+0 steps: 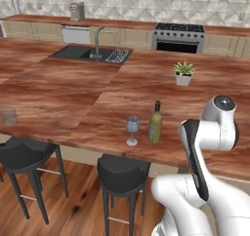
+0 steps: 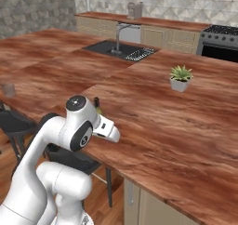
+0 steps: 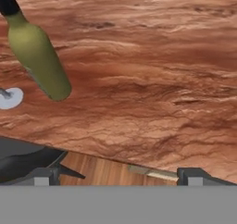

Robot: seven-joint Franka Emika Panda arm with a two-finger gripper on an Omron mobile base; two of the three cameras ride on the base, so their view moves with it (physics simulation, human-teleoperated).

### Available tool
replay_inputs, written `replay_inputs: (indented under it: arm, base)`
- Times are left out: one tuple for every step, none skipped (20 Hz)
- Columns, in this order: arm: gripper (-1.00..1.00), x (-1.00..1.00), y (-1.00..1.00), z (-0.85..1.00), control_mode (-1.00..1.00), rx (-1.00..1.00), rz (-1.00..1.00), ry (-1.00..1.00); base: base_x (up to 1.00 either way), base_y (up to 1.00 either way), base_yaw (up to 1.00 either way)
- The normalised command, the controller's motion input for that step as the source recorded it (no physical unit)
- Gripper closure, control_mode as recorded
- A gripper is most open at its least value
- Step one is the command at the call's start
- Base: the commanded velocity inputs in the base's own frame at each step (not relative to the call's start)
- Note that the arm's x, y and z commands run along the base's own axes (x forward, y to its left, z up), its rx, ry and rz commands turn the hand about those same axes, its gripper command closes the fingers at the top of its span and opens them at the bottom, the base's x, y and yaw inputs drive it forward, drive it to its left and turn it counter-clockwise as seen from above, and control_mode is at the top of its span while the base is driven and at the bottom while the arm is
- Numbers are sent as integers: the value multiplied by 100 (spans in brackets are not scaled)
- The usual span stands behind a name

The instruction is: There is a wine glass and glass cup on the dining counter. Place the wine bottle next to the wine glass and the juice bottle next to the glass cup.

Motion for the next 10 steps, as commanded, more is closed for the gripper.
replay_inputs:
  arm:
    - [-100,0,0,0,100,0,0,0]
    - [-100,0,0,0,100,0,0,0]
    - [-100,0,0,0,100,0,0,0]
    - [-100,0,0,0,100,0,0,0]
    - [-100,0,0,0,100,0,0,0]
    - [-100,0,0,0,100,0,0,0]
    - [-100,0,0,0,100,0,0,0]
    - [-100,0,0,0,100,0,0,0]
    - [-100,0,0,0,100,0,0,0]
    - [-100,0,0,0,100,0,0,0]
  base:
    - [-61,0,-12]
    - [-65,0,-8]
    - [-65,0,-6]
    - [-64,0,-4]
    - [-65,0,-3]
    - [-64,0,-2]
    - [-57,-6,-3]
    - [-41,-14,-8]
    - [-35,-22,-5]
    - [-28,-33,0]
